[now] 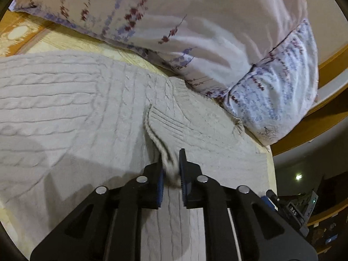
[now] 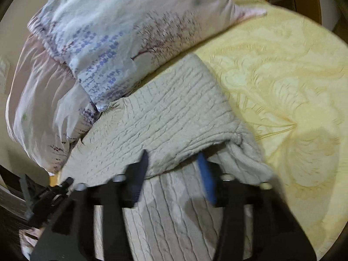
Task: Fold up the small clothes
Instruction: 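Grasp the cuff of the other sleeve with the left gripper, then fold the held sleeve across the sweater body and open the left gripper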
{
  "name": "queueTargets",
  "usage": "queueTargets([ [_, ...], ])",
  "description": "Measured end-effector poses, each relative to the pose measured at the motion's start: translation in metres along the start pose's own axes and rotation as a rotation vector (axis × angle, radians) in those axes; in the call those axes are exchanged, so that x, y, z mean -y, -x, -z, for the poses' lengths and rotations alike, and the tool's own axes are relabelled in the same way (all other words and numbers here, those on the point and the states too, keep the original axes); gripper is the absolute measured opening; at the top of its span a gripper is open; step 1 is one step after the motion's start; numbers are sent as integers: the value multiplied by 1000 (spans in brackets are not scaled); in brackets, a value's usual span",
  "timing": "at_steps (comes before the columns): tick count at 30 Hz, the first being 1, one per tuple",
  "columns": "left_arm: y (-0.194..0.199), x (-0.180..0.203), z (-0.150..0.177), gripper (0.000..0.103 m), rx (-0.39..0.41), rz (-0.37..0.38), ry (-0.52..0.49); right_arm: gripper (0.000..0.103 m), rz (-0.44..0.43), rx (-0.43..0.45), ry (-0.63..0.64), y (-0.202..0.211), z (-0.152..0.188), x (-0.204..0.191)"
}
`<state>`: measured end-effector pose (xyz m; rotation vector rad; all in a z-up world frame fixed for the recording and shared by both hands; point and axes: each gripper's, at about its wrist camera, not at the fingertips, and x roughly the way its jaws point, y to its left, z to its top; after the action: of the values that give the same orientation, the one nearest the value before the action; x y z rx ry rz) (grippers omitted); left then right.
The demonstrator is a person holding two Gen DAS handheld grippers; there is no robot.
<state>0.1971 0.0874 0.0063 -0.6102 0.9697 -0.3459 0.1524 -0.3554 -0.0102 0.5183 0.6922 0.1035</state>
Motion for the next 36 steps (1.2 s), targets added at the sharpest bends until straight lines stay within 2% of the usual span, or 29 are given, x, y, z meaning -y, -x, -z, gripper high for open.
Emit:
queueTargets([
  [1, 9, -1, 3, 26, 7, 1, -5, 53, 12, 17, 13, 6, 2, -1],
  [2, 21, -5, 7, 43, 19, 1, -5, 53, 34, 43, 29, 13, 4, -3],
  [3, 37, -12, 11, 55, 42, 0, 1, 53, 46, 60, 41, 18, 6, -4],
  [5, 69, -28, 17, 56, 95, -10, 15, 53, 88, 83, 76, 23, 7, -12],
  [7, 104, -54, 22, 56, 147, -39, 60, 53, 93, 89, 114, 25, 9, -19],
  [9, 131, -80, 25, 56, 192, -71, 121, 55, 63, 71, 136, 20, 10, -28],
  [13, 178, -141, 38, 56, 277, -150, 313, 56, 2, 26, 167, 11, 19, -44],
  [16, 192, -168, 43, 55, 309, -163, 431, 60, -25, -2, 204, 7, 27, -57],
  [19, 198, -181, 45, 55, 340, -184, 487, 62, -45, -15, 228, 6, 33, -67],
  [25, 200, -207, 35, 41, 409, -195, 588, 66, -59, -14, 248, 10, 38, -73],
  [34, 206, -242, 31, 20, 470, -132, 704, 67, -77, -23, 246, 7, 38, -68],
  [36, 207, -246, 31, 11, 478, -126, 715, 67, -80, -26, 245, 7, 38, -67],
])
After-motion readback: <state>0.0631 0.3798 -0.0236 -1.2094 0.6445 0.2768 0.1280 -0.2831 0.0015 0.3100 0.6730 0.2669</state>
